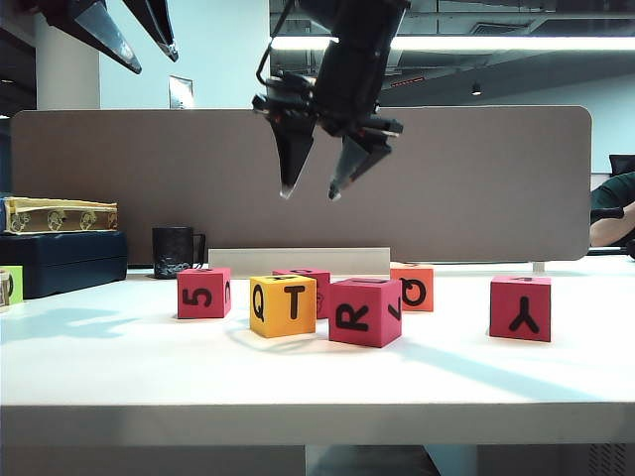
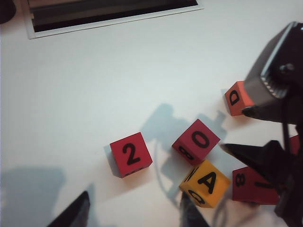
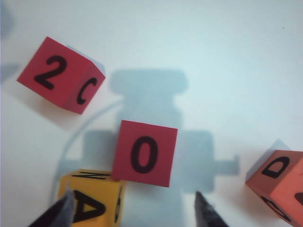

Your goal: Select the appropriate blocks from the scattered letter blocks on the table and arrange them in a row to spell out "2024".

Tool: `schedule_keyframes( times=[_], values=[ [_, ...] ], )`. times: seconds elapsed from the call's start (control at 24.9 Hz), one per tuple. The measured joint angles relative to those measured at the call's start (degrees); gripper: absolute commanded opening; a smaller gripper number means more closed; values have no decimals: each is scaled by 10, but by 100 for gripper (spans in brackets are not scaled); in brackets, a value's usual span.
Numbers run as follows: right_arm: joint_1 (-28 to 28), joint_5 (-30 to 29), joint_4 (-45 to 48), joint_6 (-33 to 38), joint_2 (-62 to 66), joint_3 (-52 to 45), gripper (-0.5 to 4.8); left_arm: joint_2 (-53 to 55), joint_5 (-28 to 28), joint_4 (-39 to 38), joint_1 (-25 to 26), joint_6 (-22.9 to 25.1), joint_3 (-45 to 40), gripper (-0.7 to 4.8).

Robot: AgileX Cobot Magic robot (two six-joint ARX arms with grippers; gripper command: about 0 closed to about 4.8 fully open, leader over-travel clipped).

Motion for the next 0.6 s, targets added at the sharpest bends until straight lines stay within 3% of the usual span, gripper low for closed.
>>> schedule_keyframes(
  times=[0.2,0.32,0.6],
  values=[
    [-14,-13,-12,7,43,3,339,-11,0,0,0,0,0,237],
    [-17,-34,-12,11,65,12,479,-14,0,3,0,0,0,236],
    [-17,-60,10,17,91,14,479,-21,0,16,0,0,6,236]
  ],
)
